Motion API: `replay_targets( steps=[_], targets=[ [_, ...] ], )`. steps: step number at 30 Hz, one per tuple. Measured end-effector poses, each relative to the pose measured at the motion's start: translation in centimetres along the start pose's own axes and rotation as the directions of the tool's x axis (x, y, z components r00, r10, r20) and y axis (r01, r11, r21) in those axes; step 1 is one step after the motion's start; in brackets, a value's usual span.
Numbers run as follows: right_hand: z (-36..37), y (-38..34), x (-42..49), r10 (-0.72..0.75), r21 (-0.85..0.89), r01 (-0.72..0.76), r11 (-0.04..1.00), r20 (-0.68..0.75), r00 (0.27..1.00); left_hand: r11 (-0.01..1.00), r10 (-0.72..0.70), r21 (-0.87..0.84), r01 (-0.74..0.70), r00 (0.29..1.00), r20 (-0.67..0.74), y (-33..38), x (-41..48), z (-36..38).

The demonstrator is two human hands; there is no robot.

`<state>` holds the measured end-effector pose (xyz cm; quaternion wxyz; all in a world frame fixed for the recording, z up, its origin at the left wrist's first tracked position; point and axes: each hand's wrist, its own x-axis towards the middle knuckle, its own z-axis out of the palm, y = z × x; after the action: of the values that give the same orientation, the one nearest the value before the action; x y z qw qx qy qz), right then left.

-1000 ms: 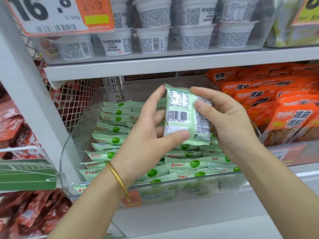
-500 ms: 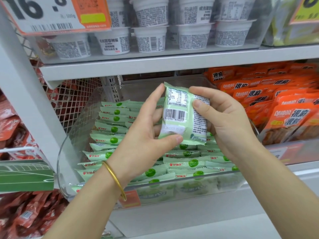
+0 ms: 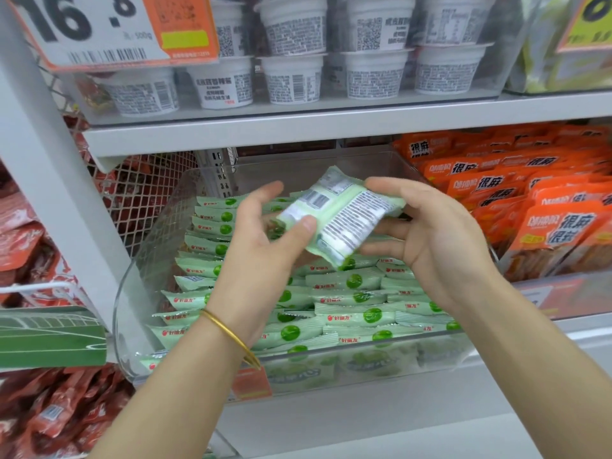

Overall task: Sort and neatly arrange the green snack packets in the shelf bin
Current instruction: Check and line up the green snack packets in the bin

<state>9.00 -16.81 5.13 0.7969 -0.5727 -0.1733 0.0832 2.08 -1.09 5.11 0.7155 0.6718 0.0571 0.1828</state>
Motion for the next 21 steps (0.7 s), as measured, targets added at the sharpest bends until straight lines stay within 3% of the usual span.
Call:
replay_targets(
  steps=[3,5,7,10,12,13,15,17,19,21],
  targets=[
    [-0.1,-0.1,-0.2,0.005,-0.013,-0.004,1.000,0.065,0.998,0.979,-0.113,-0.179,0.096,0.990,-0.085,0.2,0.6,-0.4],
    [-0.1,0.3,-0.2,-0.078,-0.199,0.094,0.975,0.088,0.993,0.962,-0.164,-0.235,0.141,0.983,-0.079,0.2,0.7,-0.4],
    [0.1,0.4,-0.1,-0.181,-0.420,0.210,0.883,0.109,0.977,0.953,-0.215,-0.229,0.196,0.975,-0.060,0.3,0.7,-0.3],
    [0.3,0.1,0.1,-0.270,-0.532,0.318,0.785,0.167,0.948,0.947,-0.238,-0.230,0.224,0.971,-0.035,0.4,0.7,0.0],
    [0.2,0.1,0.3,-0.320,-0.540,0.341,0.770,0.135,0.938,0.982,-0.169,-0.100,0.159,0.981,-0.098,0.3,1.0,-0.1],
    [0.1,0.2,0.5,-0.334,-0.549,0.332,0.767,0.099,0.937,0.993,-0.082,0.075,0.093,0.987,-0.141,0.1,1.2,-0.3],
    [-0.1,0.3,0.7,-0.347,-0.597,0.296,0.746,0.032,0.937,0.876,0.134,0.478,-0.056,0.983,-0.129,-0.7,1.8,-1.0],
    [-0.3,0.5,0.9,-0.341,-0.659,0.267,0.704,0.016,0.940,0.655,0.216,0.742,-0.143,0.976,-0.002,-1.5,2.3,-1.5],
    [-0.4,0.7,1.1,-0.334,-0.726,0.265,0.634,0.052,0.941,0.456,0.168,0.872,-0.176,0.980,0.110,-2.2,2.5,-1.7],
    [-0.4,0.8,1.2,-0.327,-0.796,0.275,0.539,0.103,0.939,0.328,0.054,0.930,-0.164,0.986,0.155,-2.4,2.5,-1.5]
  ],
)
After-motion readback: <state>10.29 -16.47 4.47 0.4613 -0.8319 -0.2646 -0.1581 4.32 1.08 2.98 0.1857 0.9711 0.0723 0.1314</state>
